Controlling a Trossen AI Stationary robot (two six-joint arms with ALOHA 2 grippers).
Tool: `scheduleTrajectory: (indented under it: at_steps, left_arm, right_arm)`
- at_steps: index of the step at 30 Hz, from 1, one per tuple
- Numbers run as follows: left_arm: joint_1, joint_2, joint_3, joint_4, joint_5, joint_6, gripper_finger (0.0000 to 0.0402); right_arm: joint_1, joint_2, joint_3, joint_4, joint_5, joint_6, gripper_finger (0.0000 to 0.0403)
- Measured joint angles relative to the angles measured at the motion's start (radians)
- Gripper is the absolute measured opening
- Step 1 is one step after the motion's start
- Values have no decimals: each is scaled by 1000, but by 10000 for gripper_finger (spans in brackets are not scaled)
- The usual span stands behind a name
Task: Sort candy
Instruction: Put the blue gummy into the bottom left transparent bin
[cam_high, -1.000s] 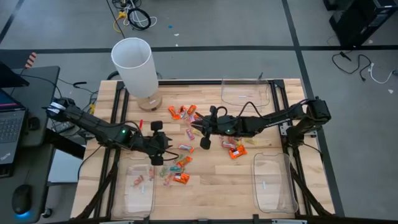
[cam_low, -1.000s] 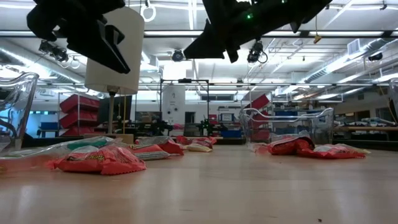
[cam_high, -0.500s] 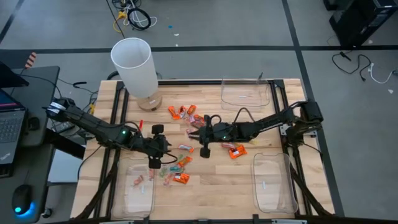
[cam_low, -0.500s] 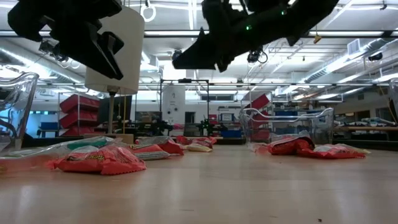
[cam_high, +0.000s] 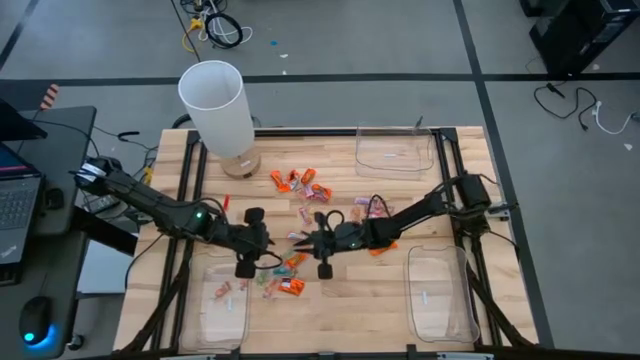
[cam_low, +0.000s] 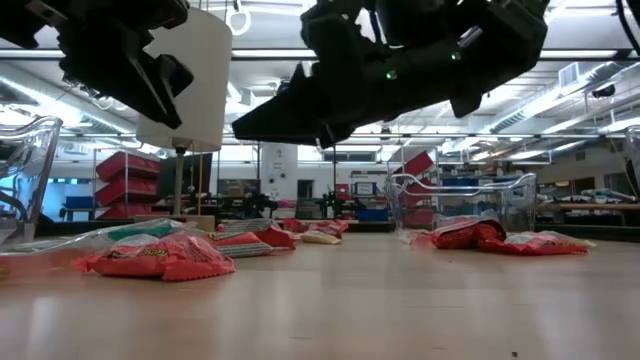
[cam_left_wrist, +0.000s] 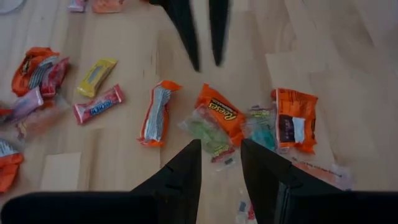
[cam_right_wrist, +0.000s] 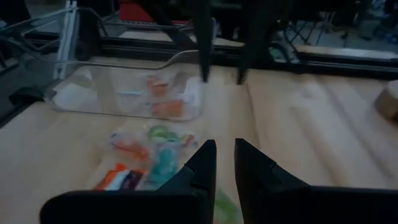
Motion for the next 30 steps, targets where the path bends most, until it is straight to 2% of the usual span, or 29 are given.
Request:
scheduleTrajectory:
  at_steps: [7, 12, 15, 25, 30]
  left_arm:
    - [0, 0, 0, -6, 24, -15, 115]
    - [0, -1, 15, -71, 21, -138, 115]
    - [0, -3, 21, -72, 20, -156, 115]
    - [0, -3, 21, -138, 20, -167, 115]
    - [0, -3, 21, -139, 11, -190, 115]
  right_arm:
    - [44, 75, 108, -53, 0, 38, 48]
    - [61, 76, 160, -133, 26, 44, 63]
    - [64, 76, 180, -145, 34, 46, 75]
    - [86, 75, 185, -185, 38, 110, 126]
    - [102, 76, 185, -189, 86, 90, 144]
